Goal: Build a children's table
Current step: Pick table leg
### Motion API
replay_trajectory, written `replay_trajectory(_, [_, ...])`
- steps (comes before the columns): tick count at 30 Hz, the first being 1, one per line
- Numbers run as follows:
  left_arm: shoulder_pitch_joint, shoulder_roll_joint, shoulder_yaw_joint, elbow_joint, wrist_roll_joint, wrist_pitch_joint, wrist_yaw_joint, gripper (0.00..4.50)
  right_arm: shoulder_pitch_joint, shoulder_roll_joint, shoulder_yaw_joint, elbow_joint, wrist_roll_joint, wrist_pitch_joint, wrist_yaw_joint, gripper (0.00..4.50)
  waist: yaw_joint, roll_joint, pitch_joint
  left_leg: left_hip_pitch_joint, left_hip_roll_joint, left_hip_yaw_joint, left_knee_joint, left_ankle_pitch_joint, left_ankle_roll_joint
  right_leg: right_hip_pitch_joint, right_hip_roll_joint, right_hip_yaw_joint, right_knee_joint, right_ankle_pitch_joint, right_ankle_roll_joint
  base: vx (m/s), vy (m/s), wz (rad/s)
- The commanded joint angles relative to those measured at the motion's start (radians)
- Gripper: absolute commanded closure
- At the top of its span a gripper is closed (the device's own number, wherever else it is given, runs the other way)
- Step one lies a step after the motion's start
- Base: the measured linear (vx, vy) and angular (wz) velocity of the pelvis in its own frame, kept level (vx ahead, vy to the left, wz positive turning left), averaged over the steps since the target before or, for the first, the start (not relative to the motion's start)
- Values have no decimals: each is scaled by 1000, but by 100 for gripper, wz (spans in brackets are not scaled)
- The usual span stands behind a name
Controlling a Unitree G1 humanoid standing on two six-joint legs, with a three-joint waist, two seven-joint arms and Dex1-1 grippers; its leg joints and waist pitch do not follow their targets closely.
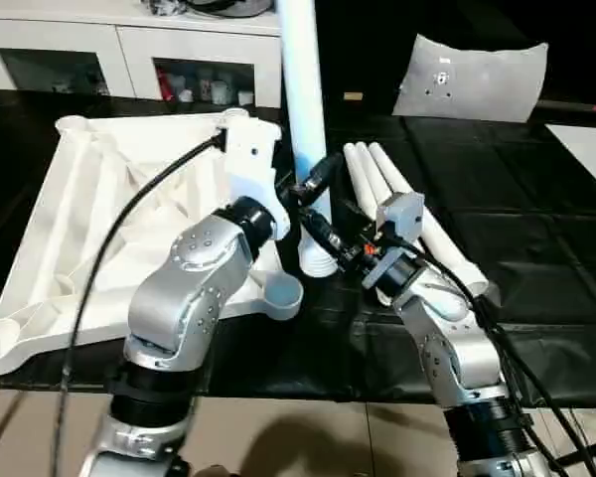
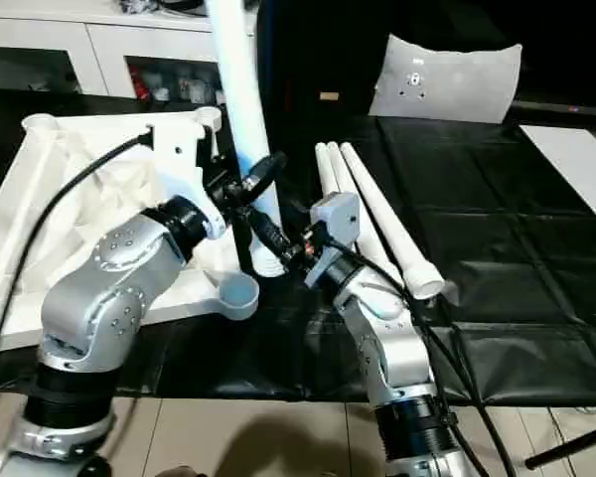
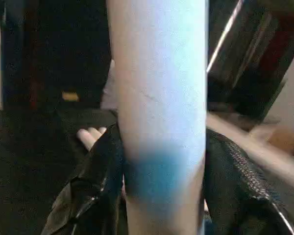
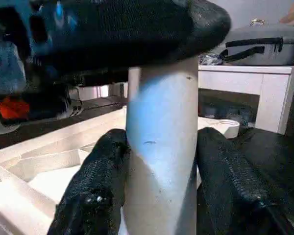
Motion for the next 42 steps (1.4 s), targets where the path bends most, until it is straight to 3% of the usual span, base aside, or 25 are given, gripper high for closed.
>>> replay_trajectory(1, [5,-31,41,-2,-86,53,18,248,-26,-1,4,-4,-4,-23,3,268,-1,3,-70,10,49,-14,-63,-135,23,58,-86,50,-79,-115,-185,0,0,0])
replay_trajectory(10, [-8,-62,93,9,-128,80,36,248,-28,3,3,1,-12,-29,-20,268,-1,5,-70,11,51,-17,-64,-136,33,57,-85,50,-80,-125,-166,0,0,0])
replay_trajectory(15, [-17,-38,76,18,-87,73,44,248,-34,10,2,4,-26,-33,-43,268,-2,5,-70,13,52,-18,-65,-143,31,55,-85,50,-80,-136,-160,0,0,0])
replay_trajectory(18, [-30,-26,74,46,-57,43,50,248,-38,12,-2,10,-6,-27,-23,198,-4,8,-71,12,50,-17,-64,-141,29,55,-84,50,-82,-127,-157,0,0,0])
replay_trajectory(23, [-69,2,98,93,-45,25,39,253,-22,10,-14,-28,57,25,10,158,-5,10,-71,14,51,-20,-66,-149,28,57,-83,50,-80,-118,-156,0,0,0])
replay_trajectory(25, [-89,25,104,121,-41,20,22,257,-14,14,-46,-69,147,93,32,139,-4,10,-73,15,51,-20,-65,-136,33,59,-83,50,-77,-95,-164,0,0,0])
replay_trajectory(28, [-111,61,113,154,-49,23,-18,261,-8,-11,-77,-103,215,163,52,114,-1,12,-73,17,51,-20,-66,-124,38,59,-83,49,-76,-79,-169,0,0,0])
replay_trajectory(30, [-133,86,137,180,-90,42,-69,262,-24,-25,-132,-96,252,181,21,103,1,12,-74,17,50,-18,-64,-114,35,58,-85,49,-74,-73,-175,0,0,0])
replay_trajectory(31, [-133,86,137,180,-90,42,-69,263,-24,-25,-132,-96,252,181,21,94,3,12,-74,16,49,-17,-64,-115,28,58,-86,49,-74,-79,-182,0,0,0])
replay_trajectory(32, [-148,106,149,193,-133,75,-116,263,-40,-45,-174,-89,285,239,-9,82,3,11,-73,16,49,-17,-64,-117,26,57,-86,49,-75,-84,-184,0,0,0])
replay_trajectory(33, [-148,106,149,193,-133,75,-116,263,-40,-45,-174,-89,285,239,-9,72,3,11,-73,19,46,-15,-64,-117,24,57,-84,49,-75,-90,-186,0,0,0])
replay_trajectory(34, [-164,131,161,201,-184,118,-176,264,-52,-86,-204,-93,336,336,-10,65,3,11,-73,18,46,-16,-64,-115,17,58,-83,48,-74,-95,-186,0,0,0])
replay_trajectory(35, [-164,131,161,201,-184,118,-176,264,-52,-86,-204,-93,336,336,-10,65,5,11,-74,20,44,-16,-63,-114,17,59,-82,47,-74,-98,-187,0,0,0])
replay_trajectory(37, [-185,146,185,215,-241,164,-218,264,-65,-135,-228,-94,389,473,-21,62,7,11,-74,19,44,-15,-62,-110,15,59,-82,48,-74,-91,-188,0,0,0])
replay_trajectory(42, [-231,201,202,243,-328,221,-355,264,-75,-202,-320,-121,607,627,21,62,13,13,-76,15,40,-13,-59,-92,28,64,-84,47,-76,-82,-193,0,0,0])
